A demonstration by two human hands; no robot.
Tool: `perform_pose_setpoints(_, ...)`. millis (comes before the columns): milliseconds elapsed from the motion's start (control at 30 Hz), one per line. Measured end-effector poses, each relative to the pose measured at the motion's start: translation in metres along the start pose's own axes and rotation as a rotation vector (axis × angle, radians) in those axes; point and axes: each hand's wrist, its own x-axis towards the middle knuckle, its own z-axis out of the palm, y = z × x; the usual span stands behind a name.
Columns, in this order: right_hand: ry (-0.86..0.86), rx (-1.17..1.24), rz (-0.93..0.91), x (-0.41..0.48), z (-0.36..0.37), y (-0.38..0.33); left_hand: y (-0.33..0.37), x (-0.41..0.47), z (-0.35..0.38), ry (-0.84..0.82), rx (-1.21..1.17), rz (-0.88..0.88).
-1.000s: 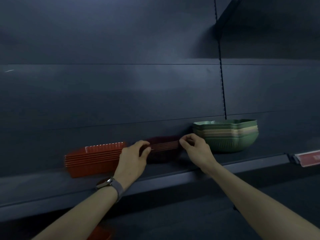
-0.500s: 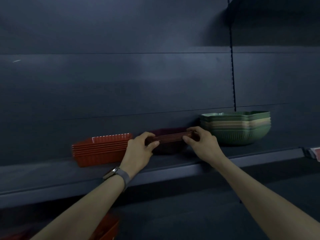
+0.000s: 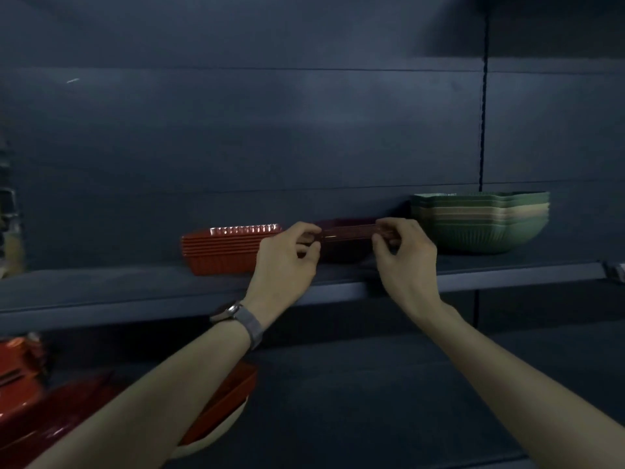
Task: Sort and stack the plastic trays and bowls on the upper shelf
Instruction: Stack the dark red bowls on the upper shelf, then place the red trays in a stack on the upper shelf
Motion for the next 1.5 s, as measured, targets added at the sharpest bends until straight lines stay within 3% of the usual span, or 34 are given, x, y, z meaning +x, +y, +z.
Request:
perform_pose_setpoints(200,-0.157,0.144,-0.14,-0.076,0.025,-0.044,0.001,-0.076,-0.049,-0.092,-0.041,-0.074)
perform_pose_setpoints(433,-0.39,0.274,-0.115,-0.158,0.066,-0.061,-0.059,-0.164,-0.087,-0.163,0.092,-0.246)
perform_pose_setpoints(667,-0.574,0.317,0.141,-0.222,0.13,-0.038,-0.127,-0.233,-0.115,-0.076,0.155,-0.567)
perform_pose_setpoints(833,-0.61,0.324,0.23,-0.253,0.172,-0.022,-0.158,-0.262,-0.125,-0.092,0.199,-0.724)
perform_pose_setpoints(933,-0.585,0.312,0.254,-0.258,0.194,-0.014,-0.177,-0.267,-0.124,-0.047,0.273,-0.728)
perform_pose_setpoints(1067,-0.549,0.288,0.293,-0.265,0.22,0.01,-0.194,-0.259,-0.107,-0.098,0.174,-0.917)
perform_pose_setpoints(1267,-0.685,0.331,0.341,-0.268,0.233,0.04,-0.221,-0.255,-0.092,-0.135,0.356,-0.777)
perform_pose_setpoints(1500,-0.837,0.287,0.323,-0.258,0.254,0.059,-0.234,-0.252,-0.07,-0.154,0.311,-0.795)
